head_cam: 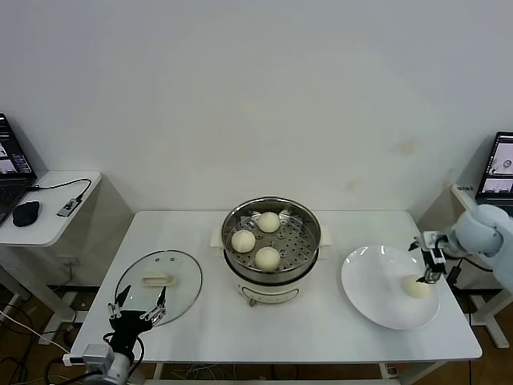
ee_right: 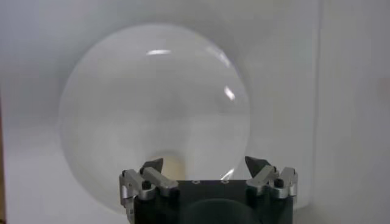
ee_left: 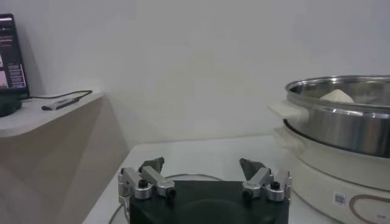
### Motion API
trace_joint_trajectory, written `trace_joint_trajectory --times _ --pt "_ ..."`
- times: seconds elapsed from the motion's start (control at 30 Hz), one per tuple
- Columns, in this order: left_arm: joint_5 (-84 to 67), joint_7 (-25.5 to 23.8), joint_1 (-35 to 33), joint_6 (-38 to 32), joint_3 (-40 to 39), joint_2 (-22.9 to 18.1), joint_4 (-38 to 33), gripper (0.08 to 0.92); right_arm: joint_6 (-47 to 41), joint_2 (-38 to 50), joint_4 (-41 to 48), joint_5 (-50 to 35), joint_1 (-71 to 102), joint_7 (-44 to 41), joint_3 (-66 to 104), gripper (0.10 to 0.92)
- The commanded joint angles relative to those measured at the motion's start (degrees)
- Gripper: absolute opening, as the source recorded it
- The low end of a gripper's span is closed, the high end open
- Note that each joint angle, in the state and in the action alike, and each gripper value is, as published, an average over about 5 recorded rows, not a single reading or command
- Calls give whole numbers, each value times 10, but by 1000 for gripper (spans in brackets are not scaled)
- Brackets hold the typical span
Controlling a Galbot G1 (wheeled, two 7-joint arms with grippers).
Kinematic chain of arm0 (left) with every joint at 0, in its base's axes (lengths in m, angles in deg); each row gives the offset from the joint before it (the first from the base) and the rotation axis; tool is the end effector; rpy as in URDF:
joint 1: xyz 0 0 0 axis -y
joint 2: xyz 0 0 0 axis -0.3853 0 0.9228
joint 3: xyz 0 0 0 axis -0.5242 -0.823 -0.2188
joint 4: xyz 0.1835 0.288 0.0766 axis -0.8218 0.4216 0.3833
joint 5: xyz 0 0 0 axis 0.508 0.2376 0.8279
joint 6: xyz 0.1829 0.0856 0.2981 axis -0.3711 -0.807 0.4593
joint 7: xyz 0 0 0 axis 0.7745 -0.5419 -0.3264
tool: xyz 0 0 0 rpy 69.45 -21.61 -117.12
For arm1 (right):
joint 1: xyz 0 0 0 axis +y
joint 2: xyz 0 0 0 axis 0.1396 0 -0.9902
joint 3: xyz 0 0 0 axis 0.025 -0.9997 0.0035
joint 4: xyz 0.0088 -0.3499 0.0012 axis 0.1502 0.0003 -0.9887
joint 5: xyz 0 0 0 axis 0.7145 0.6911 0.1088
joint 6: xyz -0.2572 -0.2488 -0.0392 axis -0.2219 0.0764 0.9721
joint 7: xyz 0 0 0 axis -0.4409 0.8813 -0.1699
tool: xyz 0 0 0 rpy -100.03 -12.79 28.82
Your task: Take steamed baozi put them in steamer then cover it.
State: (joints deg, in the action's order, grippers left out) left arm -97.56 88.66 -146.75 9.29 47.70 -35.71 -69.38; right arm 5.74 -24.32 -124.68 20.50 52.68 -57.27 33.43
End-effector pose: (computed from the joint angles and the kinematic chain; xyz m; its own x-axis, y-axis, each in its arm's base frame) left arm 0.1729 0.0872 -0.3018 -0.9737 -0.0110 0.2278 0.0087 0.9963 0.0857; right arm 0.4575 -0.2621 -0.1761 -0.3093 0.0175 0.9508 -0.9505 0.0255 -0.3097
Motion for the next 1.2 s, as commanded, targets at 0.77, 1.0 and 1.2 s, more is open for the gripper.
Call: trace_joint_trajectory --times 0.77,1.0,1.2 --pt "-1 -1 1 0 0 -2 5 823 17 -88 124 70 64 14 65 787" --pt "-1 0 2 -1 1 -3 7 823 14 -93 129 86 60 12 65 750" --pt "-1 0 2 -1 0 -3 8 823 14 -92 129 89 61 9 65 661"
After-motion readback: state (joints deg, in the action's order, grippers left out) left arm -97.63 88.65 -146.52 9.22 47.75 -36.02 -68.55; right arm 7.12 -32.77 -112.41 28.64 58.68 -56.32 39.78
